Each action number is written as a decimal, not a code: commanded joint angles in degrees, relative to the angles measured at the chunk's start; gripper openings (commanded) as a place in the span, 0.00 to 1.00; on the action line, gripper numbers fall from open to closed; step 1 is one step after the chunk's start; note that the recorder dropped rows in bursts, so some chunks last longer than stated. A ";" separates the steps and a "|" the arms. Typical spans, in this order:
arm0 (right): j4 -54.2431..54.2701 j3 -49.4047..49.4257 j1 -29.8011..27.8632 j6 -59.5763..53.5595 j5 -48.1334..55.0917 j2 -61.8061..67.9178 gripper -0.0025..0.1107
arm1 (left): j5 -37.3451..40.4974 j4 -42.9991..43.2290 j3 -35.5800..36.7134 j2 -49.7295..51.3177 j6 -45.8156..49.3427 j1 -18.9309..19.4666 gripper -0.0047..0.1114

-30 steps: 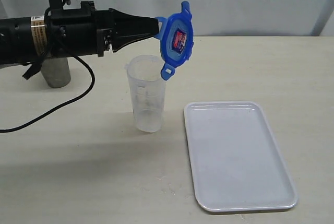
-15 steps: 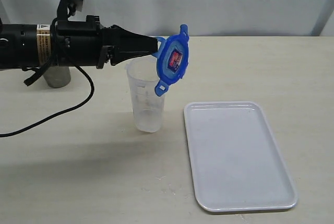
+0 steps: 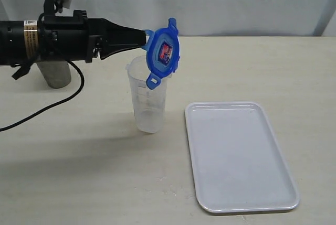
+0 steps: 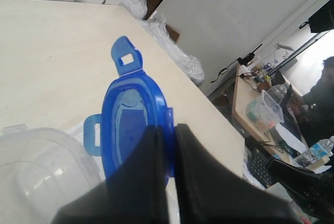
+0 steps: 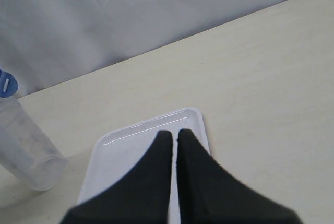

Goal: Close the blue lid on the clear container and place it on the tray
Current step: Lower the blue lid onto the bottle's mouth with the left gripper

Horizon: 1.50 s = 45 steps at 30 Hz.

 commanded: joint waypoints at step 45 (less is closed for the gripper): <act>0.04 0.20 -0.16 0.04 0.11 -0.24 0.06 | -4.10 3.81 0.05 1.63 -4.46 -0.04 0.04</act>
